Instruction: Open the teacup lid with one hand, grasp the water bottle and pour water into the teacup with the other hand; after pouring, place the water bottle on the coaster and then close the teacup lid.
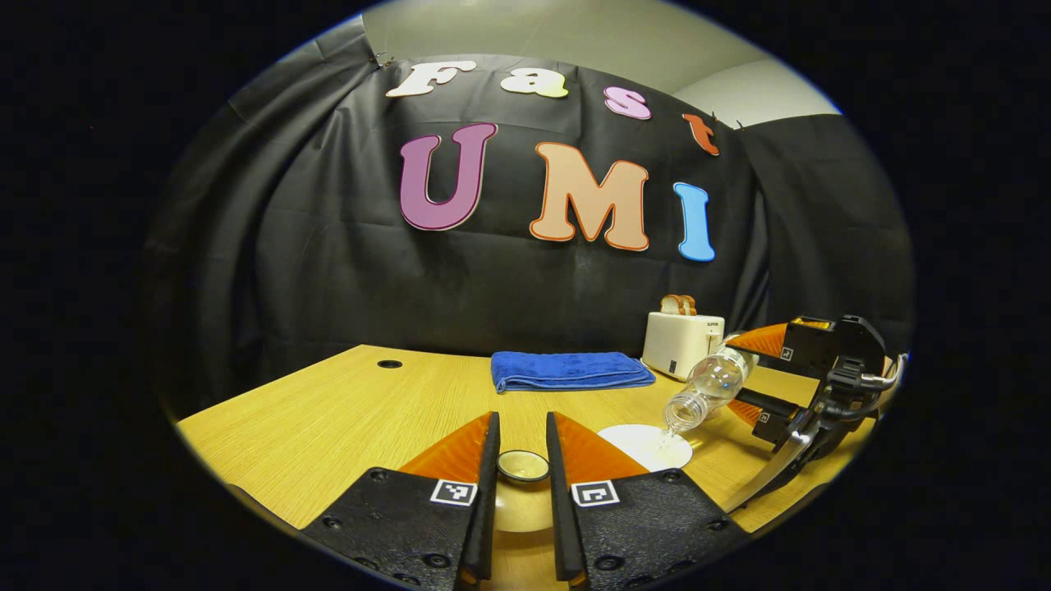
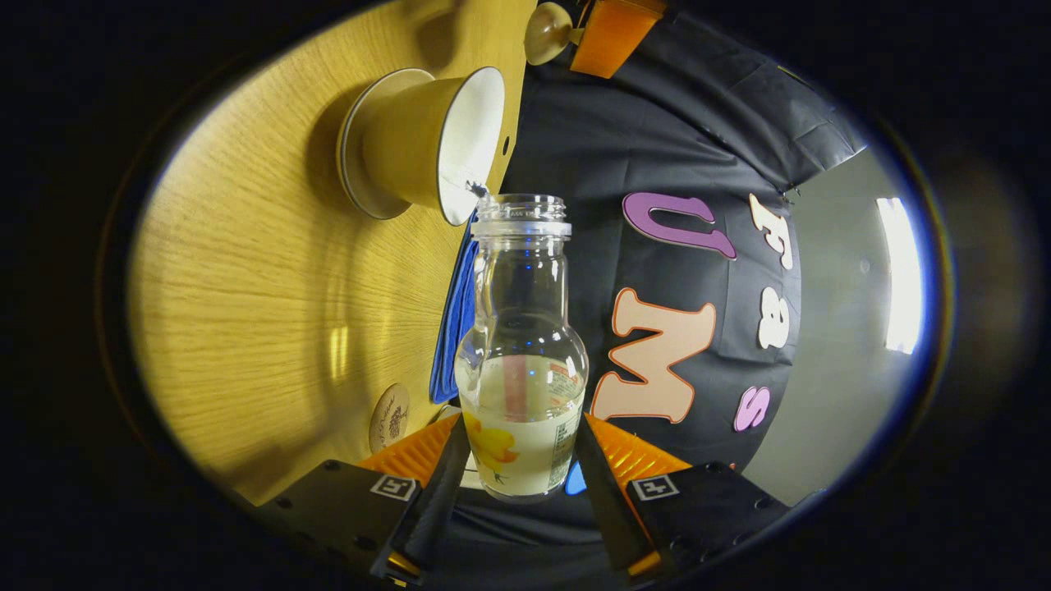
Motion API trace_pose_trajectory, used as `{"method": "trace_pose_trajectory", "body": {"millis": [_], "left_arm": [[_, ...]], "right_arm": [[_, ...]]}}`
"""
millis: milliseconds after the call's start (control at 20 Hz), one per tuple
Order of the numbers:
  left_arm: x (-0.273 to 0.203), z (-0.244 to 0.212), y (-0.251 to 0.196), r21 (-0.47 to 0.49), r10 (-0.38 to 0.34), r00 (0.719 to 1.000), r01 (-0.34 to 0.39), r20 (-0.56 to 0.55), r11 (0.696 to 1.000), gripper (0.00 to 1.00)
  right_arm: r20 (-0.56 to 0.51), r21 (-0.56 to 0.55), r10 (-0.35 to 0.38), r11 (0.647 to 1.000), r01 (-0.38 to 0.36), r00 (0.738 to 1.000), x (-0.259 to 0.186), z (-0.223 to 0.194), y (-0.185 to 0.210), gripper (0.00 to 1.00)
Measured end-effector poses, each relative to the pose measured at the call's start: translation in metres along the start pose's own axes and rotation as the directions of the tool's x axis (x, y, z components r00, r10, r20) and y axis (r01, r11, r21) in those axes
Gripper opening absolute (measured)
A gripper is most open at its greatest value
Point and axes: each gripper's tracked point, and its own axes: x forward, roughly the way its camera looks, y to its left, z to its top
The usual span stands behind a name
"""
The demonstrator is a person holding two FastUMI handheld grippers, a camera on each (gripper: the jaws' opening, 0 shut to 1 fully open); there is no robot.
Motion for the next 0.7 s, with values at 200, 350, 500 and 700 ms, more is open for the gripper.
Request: {"method": "trace_pose_trajectory", "body": {"millis": [200,350,500,700], "left_arm": [[-0.0005,-0.0003,0.0001,0.000,-0.001,1.000,0.001,0.000,1.000,0.27],[-0.0002,-0.0008,-0.0005,0.000,-0.001,1.000,0.001,0.000,1.000,0.27],[-0.0004,-0.0002,-0.0001,0.000,0.000,1.000,0.000,-0.001,1.000,0.27],[0.0003,-0.0005,-0.0005,0.001,0.001,1.000,-0.001,-0.001,1.000,0.27]], "right_arm": [[0.013,-0.042,-0.022,0.999,0.023,1.000,-0.0018,0.0005,-0.0004,0.80],[0.025,-0.070,-0.042,0.997,0.043,0.999,-0.0028,0.0023,-0.0022,0.80],[0.026,-0.088,-0.052,0.995,0.054,0.998,0.0007,0.0009,-0.0027,0.79],[0.045,-0.109,-0.086,0.990,0.090,0.995,-0.0018,0.0055,-0.0040,0.79]]}}
